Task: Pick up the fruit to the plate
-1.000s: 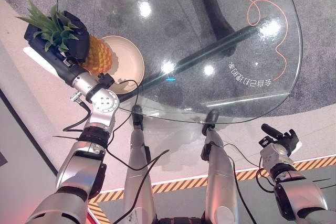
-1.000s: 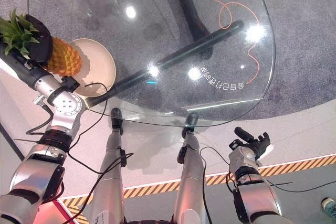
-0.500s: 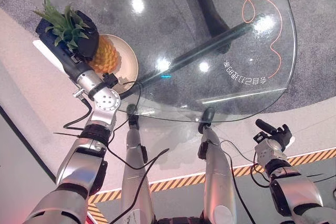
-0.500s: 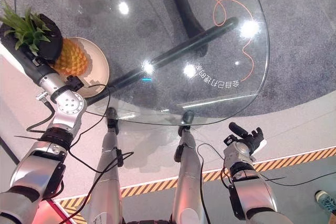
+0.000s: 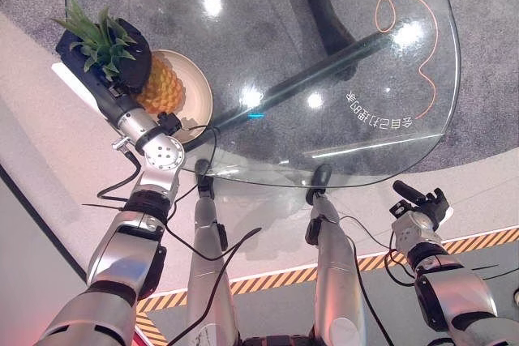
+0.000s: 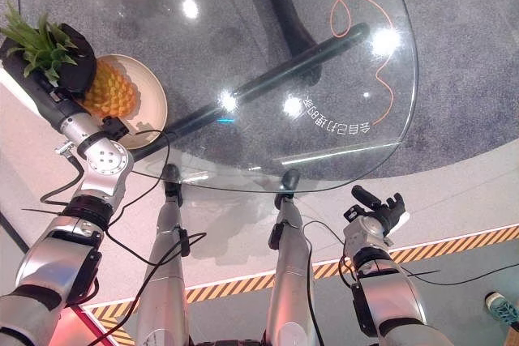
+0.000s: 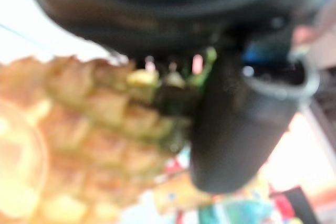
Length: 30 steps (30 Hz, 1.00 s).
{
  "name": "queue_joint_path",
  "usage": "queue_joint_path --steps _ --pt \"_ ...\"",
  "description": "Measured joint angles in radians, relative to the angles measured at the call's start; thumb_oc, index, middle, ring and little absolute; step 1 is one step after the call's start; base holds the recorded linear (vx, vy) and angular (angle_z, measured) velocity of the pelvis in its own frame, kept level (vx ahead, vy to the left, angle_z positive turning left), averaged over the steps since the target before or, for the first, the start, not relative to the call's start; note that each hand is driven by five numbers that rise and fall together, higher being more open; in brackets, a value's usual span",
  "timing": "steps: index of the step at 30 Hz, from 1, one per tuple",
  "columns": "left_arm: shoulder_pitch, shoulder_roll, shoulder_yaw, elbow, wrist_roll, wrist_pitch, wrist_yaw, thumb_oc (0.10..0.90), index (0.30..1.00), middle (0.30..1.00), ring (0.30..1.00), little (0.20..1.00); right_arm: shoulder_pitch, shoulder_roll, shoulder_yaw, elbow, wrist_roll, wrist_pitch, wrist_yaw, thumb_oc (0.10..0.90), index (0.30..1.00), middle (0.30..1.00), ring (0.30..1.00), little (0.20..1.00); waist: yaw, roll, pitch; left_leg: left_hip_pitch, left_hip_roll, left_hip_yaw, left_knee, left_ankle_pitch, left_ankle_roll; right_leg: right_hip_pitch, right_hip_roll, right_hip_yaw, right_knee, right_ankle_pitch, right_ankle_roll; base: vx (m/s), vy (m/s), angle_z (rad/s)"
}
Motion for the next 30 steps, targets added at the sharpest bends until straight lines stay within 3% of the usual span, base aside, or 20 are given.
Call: queue_joint_path --steps 2,5,30 --pt "-0.001 0.000 0.000 0.000 0.000 -0.002 0.000 0.594 0.724 0.724 0.724 0.694 0.000 0.000 0.000 0.000 0.000 0.000 0.000 0.800 0.900 0.900 0.900 0.900 0.000 0.000 0.000 0.000 0.000 0.000 0.000 0.000 0.000 0.000 0.000 0.000 0.000 0.000 0.000 0.00 0.000 0.00" --pt "-0.002 0.000 0.000 0.000 -0.001 -0.013 -0.001 0.641 0.764 0.764 0.764 0.741 0.000 0.000 0.000 0.000 0.000 0.000 0.000 0.800 0.900 0.900 0.900 0.900 0.001 0.000 0.000 0.000 0.000 0.000 0.000 0.000 0.000 -0.001 0.000 0.000 0.000 -0.002 0.002 0.00 0.000 0.00" --pt "-0.004 0.002 -0.009 0.000 -0.009 -0.041 -0.001 0.649 0.771 0.771 0.771 0.749 -0.004 0.001 0.002 0.000 -0.001 -0.004 0.000 0.800 0.900 0.900 0.900 0.900 0.008 0.000 0.000 -0.005 0.000 0.000 -0.001 -0.001 -0.002 -0.005 0.000 0.000 0.000 -0.003 -0.001 0.00 0.000 0.00"
